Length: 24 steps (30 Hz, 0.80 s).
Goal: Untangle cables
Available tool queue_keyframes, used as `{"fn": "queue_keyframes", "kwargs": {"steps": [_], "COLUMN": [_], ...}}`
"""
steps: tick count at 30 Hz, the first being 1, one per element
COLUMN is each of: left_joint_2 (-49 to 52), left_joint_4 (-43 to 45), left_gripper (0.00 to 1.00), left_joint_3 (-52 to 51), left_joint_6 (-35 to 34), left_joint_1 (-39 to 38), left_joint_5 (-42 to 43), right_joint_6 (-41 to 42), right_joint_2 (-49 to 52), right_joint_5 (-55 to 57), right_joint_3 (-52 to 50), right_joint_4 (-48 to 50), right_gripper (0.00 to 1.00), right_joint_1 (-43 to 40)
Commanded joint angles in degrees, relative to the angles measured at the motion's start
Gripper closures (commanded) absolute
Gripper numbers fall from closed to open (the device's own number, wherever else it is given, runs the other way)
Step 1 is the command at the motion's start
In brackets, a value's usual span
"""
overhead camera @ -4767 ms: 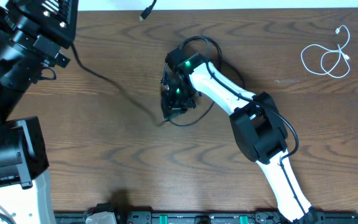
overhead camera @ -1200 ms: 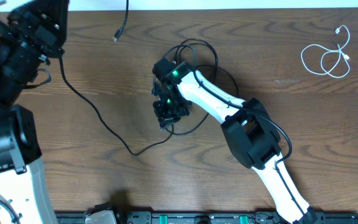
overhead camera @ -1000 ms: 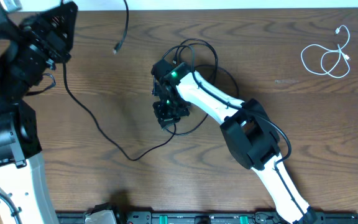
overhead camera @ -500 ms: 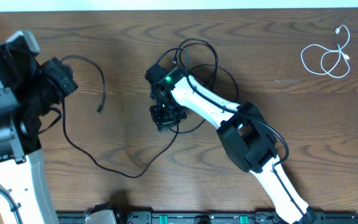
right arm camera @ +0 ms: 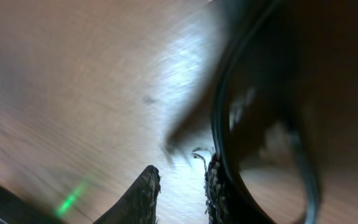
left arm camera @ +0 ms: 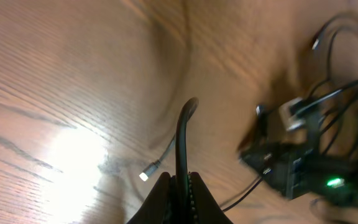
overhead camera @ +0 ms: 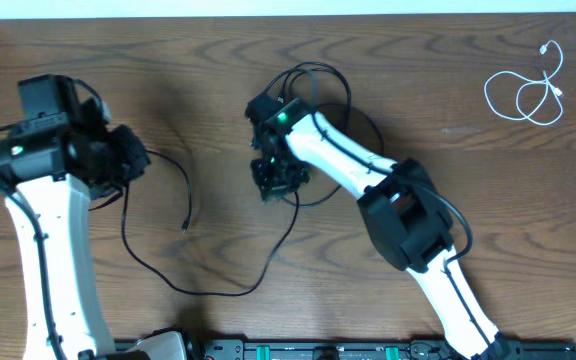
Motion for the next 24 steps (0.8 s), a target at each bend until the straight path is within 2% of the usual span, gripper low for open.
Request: {"fn": "queue_keyframes", "kwargs": {"steps": [1, 9, 17, 24], "left_joint_2": [1.3, 5.4, 8.0, 8.7], "left_joint_4": [0.8, 3.4, 6.1, 8.1], "left_gripper": [0.93, 0.93, 0.92, 0.93], "left_joint_3": [-1.7, -2.1, -2.1, -2.1], "left_joint_6": [2.8, 2.7, 2.7, 2.4], "left_joint_1": [-2.2, -7.4, -12.6, -15.6], "left_joint_5": [1.7, 1.7, 3.0, 3.0], "right_joint_6": [-1.4, -4.1, -5.7, -6.4], "right_joint_2": [-4.8, -8.8, -8.9, -8.9], "right_joint_5": [1.7, 1.7, 1.7, 2.6], "right_joint_3": [0.0, 0.0, 0.0, 0.0], "right_joint_4": [-0.1, -1.7, -3.9, -3.7], "right_gripper": [0.75, 0.62, 0.60, 0.51], "right_joint_1": [-2.8, -8.5, -13.4, -14.4]}}
